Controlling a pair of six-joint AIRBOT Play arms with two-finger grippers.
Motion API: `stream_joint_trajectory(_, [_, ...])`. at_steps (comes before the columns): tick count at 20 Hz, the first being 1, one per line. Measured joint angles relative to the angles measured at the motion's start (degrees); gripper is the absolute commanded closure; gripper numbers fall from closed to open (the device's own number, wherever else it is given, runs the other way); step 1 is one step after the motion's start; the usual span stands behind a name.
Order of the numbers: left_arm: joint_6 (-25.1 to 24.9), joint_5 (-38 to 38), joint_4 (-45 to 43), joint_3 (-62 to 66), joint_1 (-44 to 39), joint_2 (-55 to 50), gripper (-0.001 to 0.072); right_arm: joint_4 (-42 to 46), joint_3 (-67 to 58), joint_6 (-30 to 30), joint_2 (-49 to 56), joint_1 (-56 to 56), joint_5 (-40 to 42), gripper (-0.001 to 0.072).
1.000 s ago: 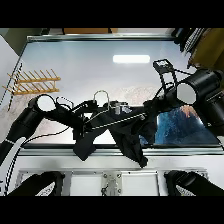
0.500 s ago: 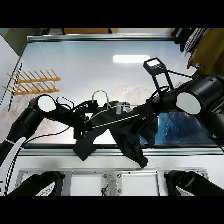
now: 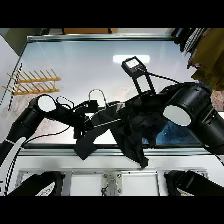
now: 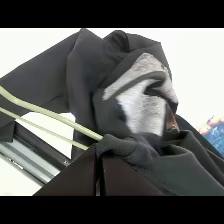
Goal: Fold the clothes and pants, and hang the long-sleeved shirts on hangers.
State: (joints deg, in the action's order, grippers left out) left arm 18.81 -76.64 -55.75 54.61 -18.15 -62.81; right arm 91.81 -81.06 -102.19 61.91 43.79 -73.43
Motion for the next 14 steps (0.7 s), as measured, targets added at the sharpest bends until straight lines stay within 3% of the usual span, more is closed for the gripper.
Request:
stream_joint_trajectory(6, [-0.04, -3.41, 0.11, 0.02, 6.14, 0.13, 0.0697, 6.01, -0.04, -3.13, -2.62, -1.44, -9.18, 0.0698])
stream_joint_trajectory(14, [-1.25, -2.51, 0.42, 0.02, 1.51, 0.11, 0.0696, 5.09, -0.04, -4.37, -2.4, -2.25, -4.2, 0.0698])
